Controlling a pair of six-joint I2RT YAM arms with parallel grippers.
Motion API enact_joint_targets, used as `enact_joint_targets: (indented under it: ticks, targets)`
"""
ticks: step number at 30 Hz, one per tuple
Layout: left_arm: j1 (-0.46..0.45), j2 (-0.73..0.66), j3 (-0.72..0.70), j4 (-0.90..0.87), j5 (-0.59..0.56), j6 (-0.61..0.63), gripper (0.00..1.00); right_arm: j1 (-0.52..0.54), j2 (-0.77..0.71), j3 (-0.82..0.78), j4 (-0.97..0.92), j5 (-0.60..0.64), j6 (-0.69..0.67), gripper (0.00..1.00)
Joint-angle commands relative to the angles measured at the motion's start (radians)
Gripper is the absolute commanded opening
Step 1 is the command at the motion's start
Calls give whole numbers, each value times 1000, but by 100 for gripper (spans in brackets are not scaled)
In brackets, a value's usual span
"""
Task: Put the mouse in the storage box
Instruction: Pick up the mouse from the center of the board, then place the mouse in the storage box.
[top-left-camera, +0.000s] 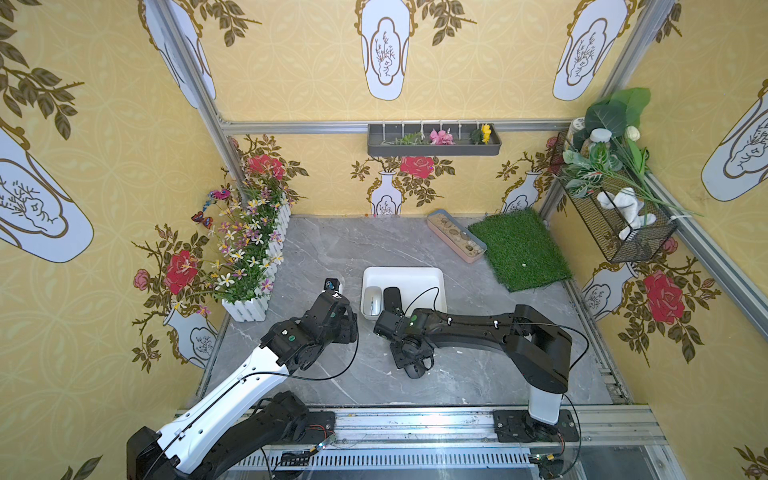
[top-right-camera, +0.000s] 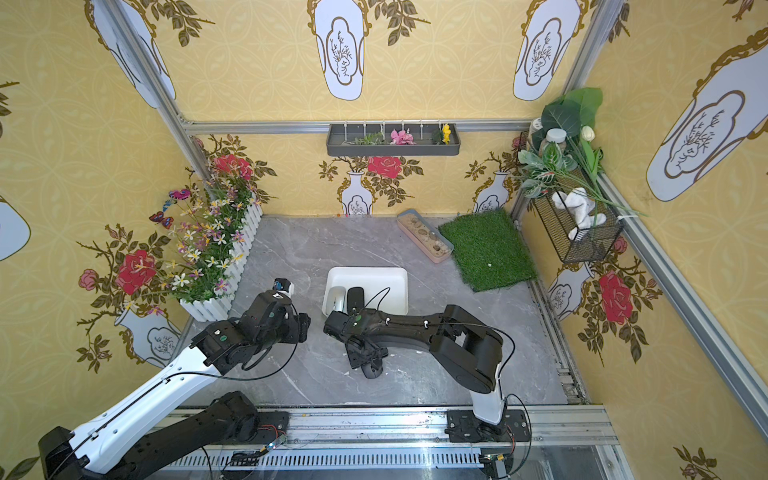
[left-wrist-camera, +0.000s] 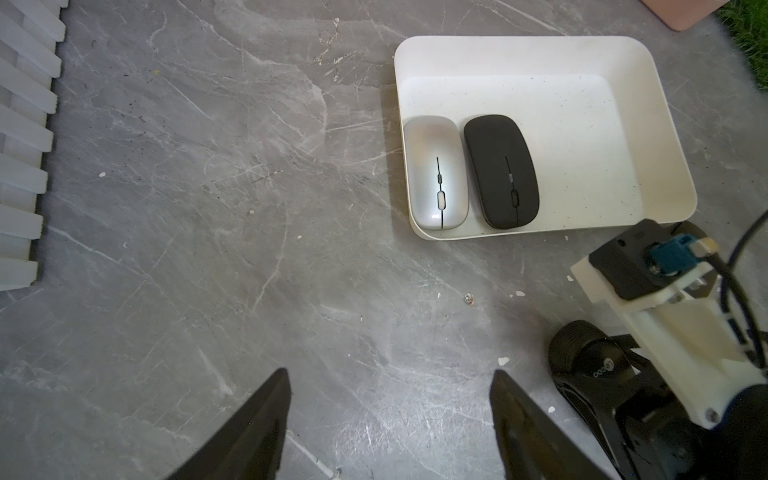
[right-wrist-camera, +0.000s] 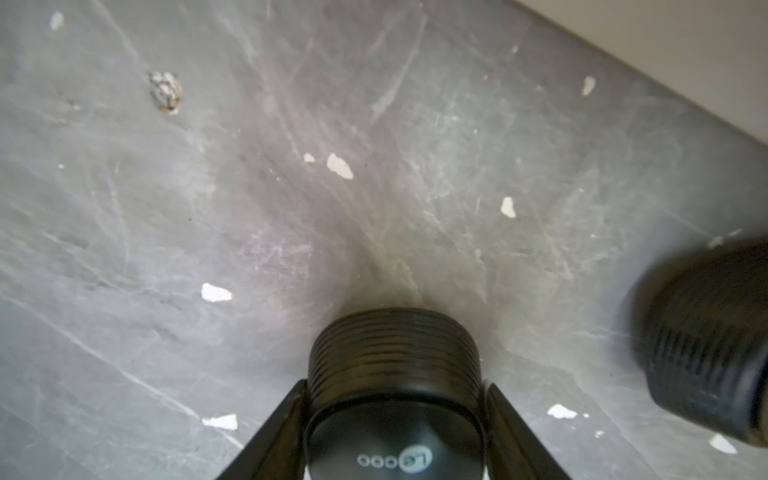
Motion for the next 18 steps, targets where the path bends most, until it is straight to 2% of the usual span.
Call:
enact_joint_targets:
  ticks: [1, 7, 12, 18]
  targets:
    - [1, 2, -2, 24, 8, 15, 78, -11, -26, -4, 12, 9, -28, 58]
    - [1, 23, -11, 70, 3, 25, 78, -63, -79, 50, -19, -16, -71, 56]
    - [1, 67, -3, 116, -12, 35, 78, -206, -112, 173, -70, -70, -84, 56]
    - [1, 120, 19, 181, -11, 50, 78, -374, 23, 371, -122, -69, -124, 57]
